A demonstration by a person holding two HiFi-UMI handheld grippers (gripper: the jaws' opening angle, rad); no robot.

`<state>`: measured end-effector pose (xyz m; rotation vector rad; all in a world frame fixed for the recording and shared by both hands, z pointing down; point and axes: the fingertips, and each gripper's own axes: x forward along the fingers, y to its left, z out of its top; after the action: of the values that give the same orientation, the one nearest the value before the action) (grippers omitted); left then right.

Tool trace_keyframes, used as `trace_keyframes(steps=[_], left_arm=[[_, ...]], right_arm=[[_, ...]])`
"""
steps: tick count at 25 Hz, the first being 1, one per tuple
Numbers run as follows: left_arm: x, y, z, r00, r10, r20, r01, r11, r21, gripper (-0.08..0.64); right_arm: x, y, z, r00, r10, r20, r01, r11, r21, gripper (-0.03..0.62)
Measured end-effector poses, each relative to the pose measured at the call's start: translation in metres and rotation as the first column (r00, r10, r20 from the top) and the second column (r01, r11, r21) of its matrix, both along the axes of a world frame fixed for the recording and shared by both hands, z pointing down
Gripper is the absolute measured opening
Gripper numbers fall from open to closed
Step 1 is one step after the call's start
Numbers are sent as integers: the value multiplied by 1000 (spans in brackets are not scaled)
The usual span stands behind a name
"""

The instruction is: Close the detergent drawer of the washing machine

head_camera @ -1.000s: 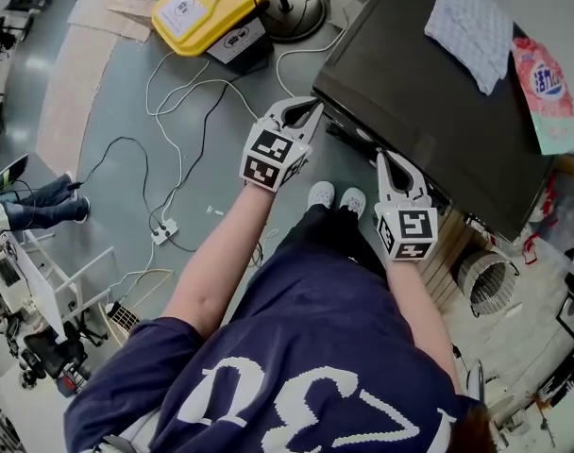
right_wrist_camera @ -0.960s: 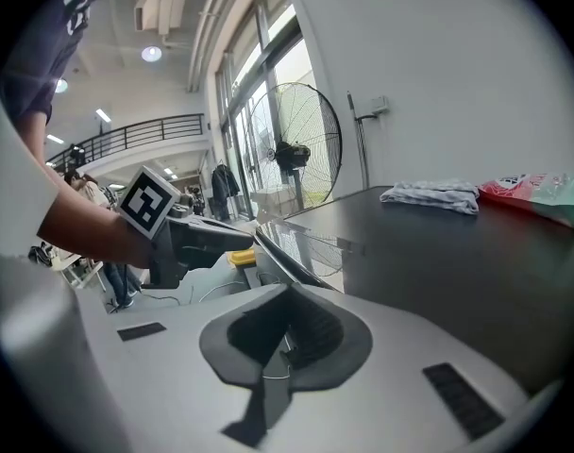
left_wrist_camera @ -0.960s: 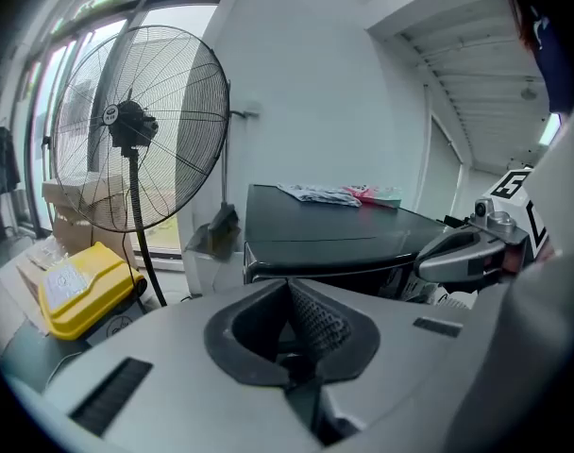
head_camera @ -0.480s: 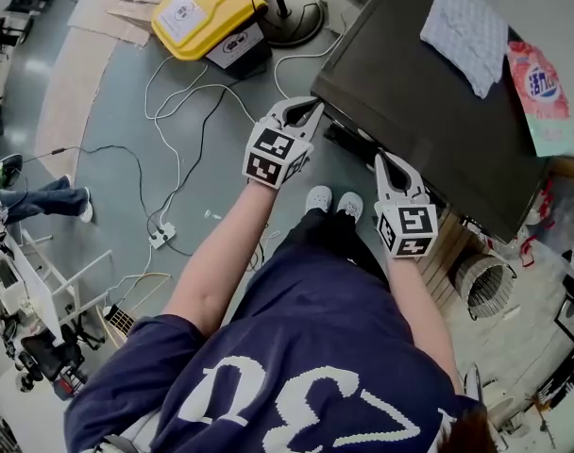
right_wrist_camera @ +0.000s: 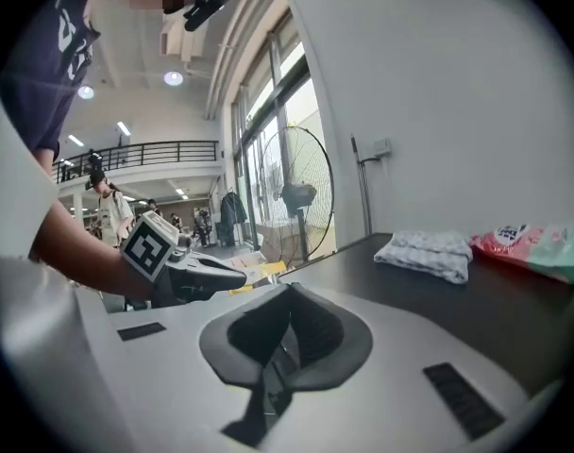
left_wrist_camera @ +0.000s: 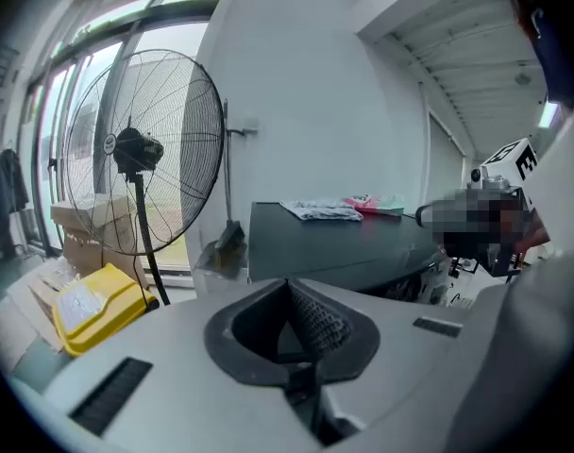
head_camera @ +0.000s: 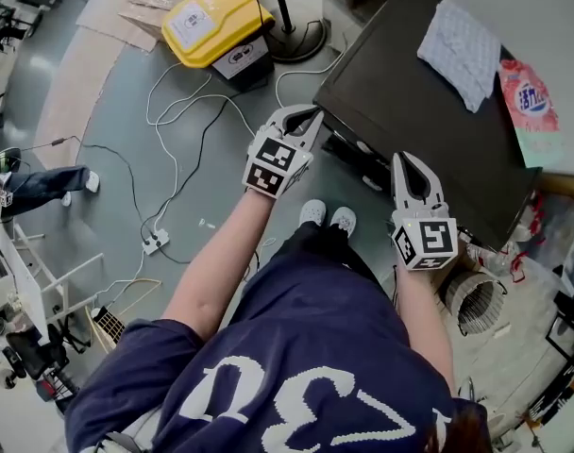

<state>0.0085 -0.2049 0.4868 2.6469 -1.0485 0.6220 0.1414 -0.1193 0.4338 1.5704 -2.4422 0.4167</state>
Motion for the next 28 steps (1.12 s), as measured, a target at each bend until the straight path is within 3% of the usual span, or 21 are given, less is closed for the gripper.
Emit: trace_keyframes(steps=[7,14,18,28], left_arm=[[-4,12,-71,999,-25,-41,29,993,117,20],[-11,24,-163,989,-48,-143,80,969,234,20],[-20,31,-201,983,-70,-169,119,949,294,20],[-33,57,-251,979,-98,-179,158,918,364,20]], right_arm=[[12,3,-59,1000,11,-3,-10,992,125,17],[21,2,-132,1000,5,31,-13,963,271,15],[29,3,-168,998,53,-30,-39,937,346,15],[26,21,-230,998,32,52,-50,909,414,15]])
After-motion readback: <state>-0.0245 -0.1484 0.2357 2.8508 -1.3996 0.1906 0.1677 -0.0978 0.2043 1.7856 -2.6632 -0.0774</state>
